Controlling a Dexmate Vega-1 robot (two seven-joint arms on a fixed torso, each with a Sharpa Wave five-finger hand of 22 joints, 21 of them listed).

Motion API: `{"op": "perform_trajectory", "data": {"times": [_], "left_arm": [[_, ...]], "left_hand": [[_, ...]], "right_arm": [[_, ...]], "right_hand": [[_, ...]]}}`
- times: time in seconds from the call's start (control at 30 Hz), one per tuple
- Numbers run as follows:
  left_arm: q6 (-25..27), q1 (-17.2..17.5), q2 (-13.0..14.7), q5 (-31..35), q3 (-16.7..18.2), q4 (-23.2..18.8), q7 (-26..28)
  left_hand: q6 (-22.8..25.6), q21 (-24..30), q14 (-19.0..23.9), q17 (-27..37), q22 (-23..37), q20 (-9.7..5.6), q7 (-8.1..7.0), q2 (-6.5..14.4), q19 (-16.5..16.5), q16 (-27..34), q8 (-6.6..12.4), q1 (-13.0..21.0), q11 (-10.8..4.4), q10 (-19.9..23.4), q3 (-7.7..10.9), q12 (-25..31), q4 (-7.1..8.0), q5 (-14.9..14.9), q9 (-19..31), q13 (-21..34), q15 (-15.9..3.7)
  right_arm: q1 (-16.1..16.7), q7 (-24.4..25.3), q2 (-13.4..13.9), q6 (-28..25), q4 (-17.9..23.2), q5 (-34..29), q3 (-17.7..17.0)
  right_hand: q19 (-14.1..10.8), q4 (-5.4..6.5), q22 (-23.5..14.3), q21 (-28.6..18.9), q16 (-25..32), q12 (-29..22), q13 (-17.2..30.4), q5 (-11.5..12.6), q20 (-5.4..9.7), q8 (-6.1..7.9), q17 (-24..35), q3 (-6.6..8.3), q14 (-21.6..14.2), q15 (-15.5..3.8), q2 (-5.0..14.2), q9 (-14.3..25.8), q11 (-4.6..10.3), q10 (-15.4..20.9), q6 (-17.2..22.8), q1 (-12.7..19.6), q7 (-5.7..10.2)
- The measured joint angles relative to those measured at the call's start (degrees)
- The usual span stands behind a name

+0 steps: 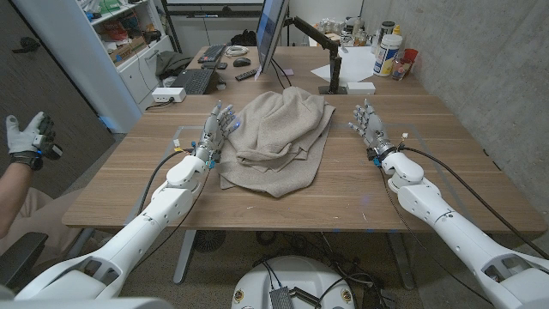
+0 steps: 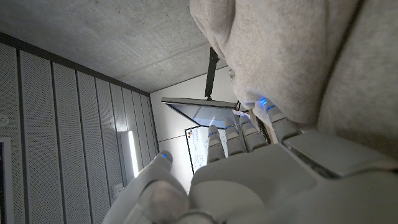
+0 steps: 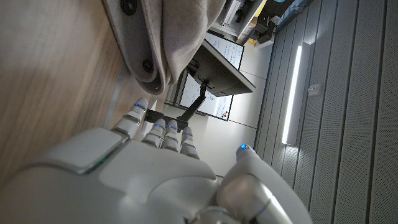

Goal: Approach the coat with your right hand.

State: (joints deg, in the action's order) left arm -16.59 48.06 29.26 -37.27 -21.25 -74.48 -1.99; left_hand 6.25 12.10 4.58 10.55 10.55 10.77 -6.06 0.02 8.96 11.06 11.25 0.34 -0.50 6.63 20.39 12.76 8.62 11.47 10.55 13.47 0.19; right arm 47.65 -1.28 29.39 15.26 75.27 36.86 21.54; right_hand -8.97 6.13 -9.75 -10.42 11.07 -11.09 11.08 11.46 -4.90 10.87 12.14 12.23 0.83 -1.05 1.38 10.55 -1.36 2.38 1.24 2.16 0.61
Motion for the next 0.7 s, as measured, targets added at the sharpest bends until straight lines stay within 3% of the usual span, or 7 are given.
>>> {"op": "perform_trajectory", "data": {"times": [0.7], "left_arm": [[-0.6,-0.3,-0.2,-0.2,-0.1,0.7,-1.0]], "left_hand": [[0.0,0.0,0.2,0.0,0.0,-0.01,0.01,0.0,0.0,0.0,0.0,0.0,-0.01,0.0,-0.01,0.0,0.0,0.0,0.0,-0.2,-0.19]], "right_arm": [[0.2,1.4,1.1,-1.4,2.2,-0.9,0.2]], "right_hand": [[0.0,0.0,0.0,0.0,0.0,0.0,0.0,0.0,0.0,0.0,0.0,0.0,0.2,-0.22,0.0,0.0,-0.08,0.1,0.0,0.0,0.0]]}}
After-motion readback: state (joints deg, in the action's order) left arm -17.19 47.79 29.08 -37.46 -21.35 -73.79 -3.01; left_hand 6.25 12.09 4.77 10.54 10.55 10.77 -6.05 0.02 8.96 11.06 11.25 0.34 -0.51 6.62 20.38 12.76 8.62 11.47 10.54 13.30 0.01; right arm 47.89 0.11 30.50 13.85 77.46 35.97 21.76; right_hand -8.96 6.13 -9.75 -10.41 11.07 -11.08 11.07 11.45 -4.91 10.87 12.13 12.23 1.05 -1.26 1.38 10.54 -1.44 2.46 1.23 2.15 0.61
